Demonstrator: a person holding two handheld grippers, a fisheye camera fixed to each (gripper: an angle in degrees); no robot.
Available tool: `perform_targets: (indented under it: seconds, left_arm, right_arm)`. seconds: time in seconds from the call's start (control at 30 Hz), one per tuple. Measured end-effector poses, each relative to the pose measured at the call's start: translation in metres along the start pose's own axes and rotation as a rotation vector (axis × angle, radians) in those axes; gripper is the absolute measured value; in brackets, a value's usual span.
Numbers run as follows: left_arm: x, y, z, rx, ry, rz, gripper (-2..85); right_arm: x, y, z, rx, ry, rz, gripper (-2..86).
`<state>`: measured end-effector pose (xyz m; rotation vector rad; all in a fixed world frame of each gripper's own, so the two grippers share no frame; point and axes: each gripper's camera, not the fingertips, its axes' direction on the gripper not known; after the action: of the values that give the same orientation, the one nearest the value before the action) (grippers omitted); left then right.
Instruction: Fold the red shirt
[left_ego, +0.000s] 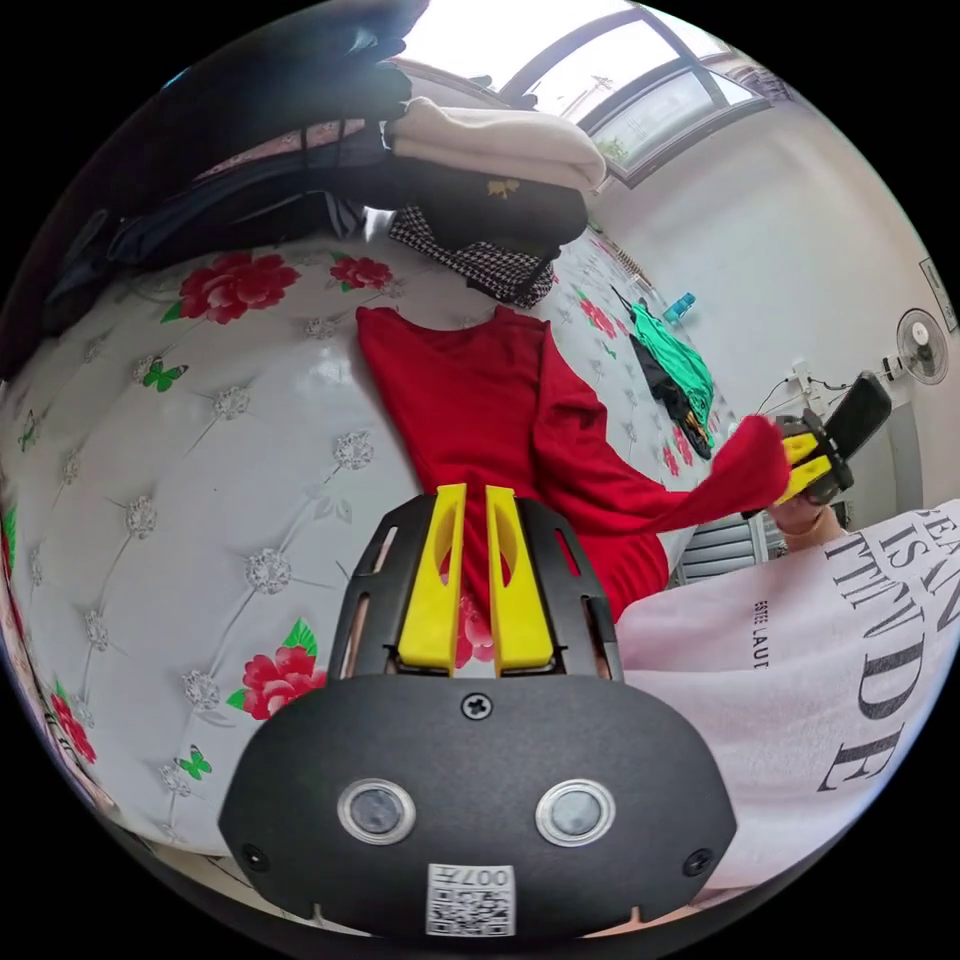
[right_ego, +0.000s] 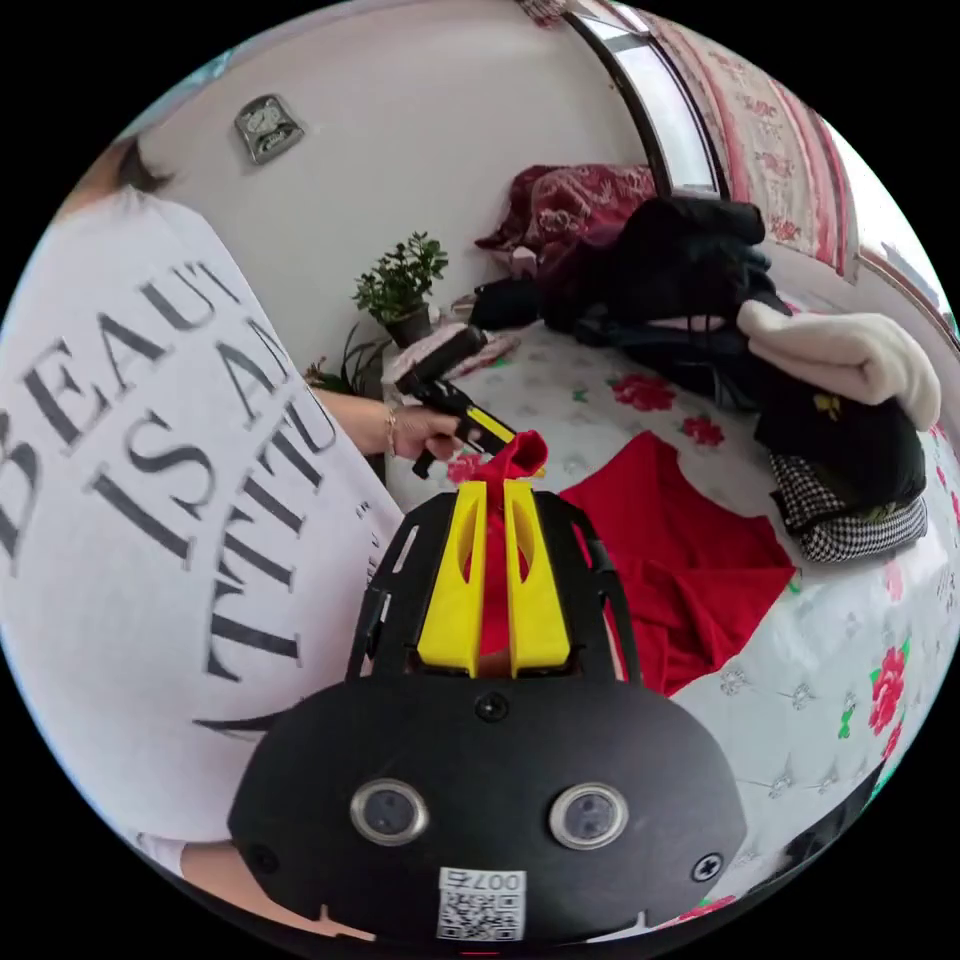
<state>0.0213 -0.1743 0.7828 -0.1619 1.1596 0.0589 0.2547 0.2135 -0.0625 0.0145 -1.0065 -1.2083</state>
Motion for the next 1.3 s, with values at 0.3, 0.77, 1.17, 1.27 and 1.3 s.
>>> perform_targets:
  seconds: [0.3, 0.77, 1.17, 1.27, 1.3]
  left_arm:
    - [0.010, 0.035, 0.005, -0.121, 0.085, 0.093, 5.0]
    - [0.053, 0.102, 0.013, -0.095, 0.058, 0.131, 9.7]
    - [0.130, 0.116, 0.102, -0.214, -0.286, 0.190, -0.4]
    - [0.157, 0.125, 0.076, -0.182, -0.332, 0.275, -0.5]
    - [0.162, 0.128, 0.072, -0.180, -0.331, 0.292, -0.4]
  right_arm:
    - [-0.057, 0.045, 0.126, -0.222, 0.059, -0.076, 1.5]
    - [0.050, 0.065, 0.077, -0.275, 0.300, 0.090, 4.2]
    - [0.135, 0.081, 0.116, -0.494, 0.536, 0.026, 0.3]
    - [0.126, 0.085, 0.064, -0.355, 0.486, 0.006, 0.0]
    - [0.124, 0.088, 0.057, -0.346, 0.482, 0.001, 0.0]
